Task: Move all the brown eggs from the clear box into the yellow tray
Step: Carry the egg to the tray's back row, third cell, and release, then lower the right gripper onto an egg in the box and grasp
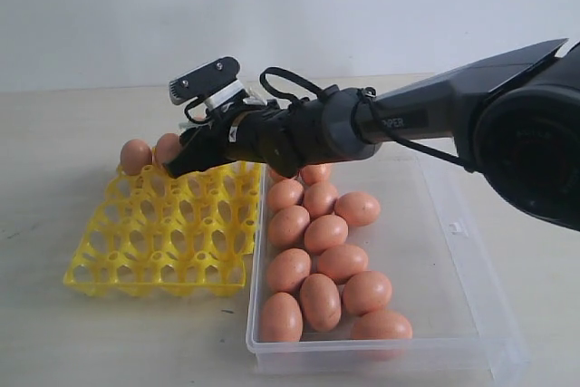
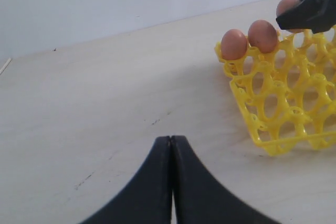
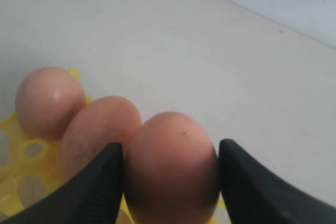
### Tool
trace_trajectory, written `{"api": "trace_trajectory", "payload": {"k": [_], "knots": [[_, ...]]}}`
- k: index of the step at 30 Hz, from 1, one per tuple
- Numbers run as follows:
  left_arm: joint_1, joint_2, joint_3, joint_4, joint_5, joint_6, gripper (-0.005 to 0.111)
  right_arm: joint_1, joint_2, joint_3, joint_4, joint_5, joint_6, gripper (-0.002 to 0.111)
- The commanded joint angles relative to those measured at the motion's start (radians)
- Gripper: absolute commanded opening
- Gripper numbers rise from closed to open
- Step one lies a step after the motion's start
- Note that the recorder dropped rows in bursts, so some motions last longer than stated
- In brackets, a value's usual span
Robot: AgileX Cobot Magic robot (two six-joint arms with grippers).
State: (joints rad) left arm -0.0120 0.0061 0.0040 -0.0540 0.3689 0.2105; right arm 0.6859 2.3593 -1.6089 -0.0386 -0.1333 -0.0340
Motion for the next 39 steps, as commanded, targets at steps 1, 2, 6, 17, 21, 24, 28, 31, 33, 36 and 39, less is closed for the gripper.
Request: {"api": "trace_trajectory", "payload": {"k": [1, 2, 6, 17, 21, 24, 28, 31, 33, 36, 39], "knots": [[0.002, -0.006, -0.004, -0.008, -0.008, -0.005, 0.0, 0.001, -0.024, -0.013, -0.005, -0.001, 0.002, 0.065], [0.002, -0.006, -0.004, -0.008, -0.008, -0.005, 0.0, 0.001, -0.024, -0.013, -0.005, 0.003, 0.002, 0.068], [0.002, -0.006, -0.004, -0.008, -0.008, -0.005, 0.0, 0.001, -0.032, -0.013, -0.005, 0.044, 0.002, 0.073], [0.002, -0.006, -0.004, -0.008, -0.008, -0.005, 0.0, -0.012, -0.346, -0.003, -0.163, 0.824, 0.09, 0.057], [0.002, -0.006, -0.004, -0.008, -0.008, -0.005, 0.0, -0.043, -0.422, 0.09, -0.234, 1.073, 0.289, 0.057], [0.002, -0.006, -0.004, -0.008, -0.008, -0.005, 0.0, -0.071, -0.468, 0.184, -0.224, 1.104, 0.385, 0.057], [0.002, -0.006, -0.004, -0.008, -0.008, -0.005, 0.0, -0.09, -0.486, 0.294, -0.226, 1.061, 0.482, 0.06], [0.002, -0.006, -0.004, -0.008, -0.008, -0.005, 0.0, -0.092, -0.48, 0.334, -0.228, 0.964, 0.464, 0.064], [0.002, -0.006, -0.004, -0.008, -0.008, -0.005, 0.0, -0.092, -0.475, 0.337, -0.225, 0.898, 0.375, 0.065], [0.002, -0.006, -0.004, -0.008, -0.008, -0.005, 0.0, -0.092, -0.461, 0.337, -0.225, 0.856, 0.218, 0.066], [0.002, -0.006, -0.004, -0.008, -0.008, -0.005, 0.0, -0.1, -0.446, 0.335, -0.23, 0.861, 0.08, 0.066]]}}
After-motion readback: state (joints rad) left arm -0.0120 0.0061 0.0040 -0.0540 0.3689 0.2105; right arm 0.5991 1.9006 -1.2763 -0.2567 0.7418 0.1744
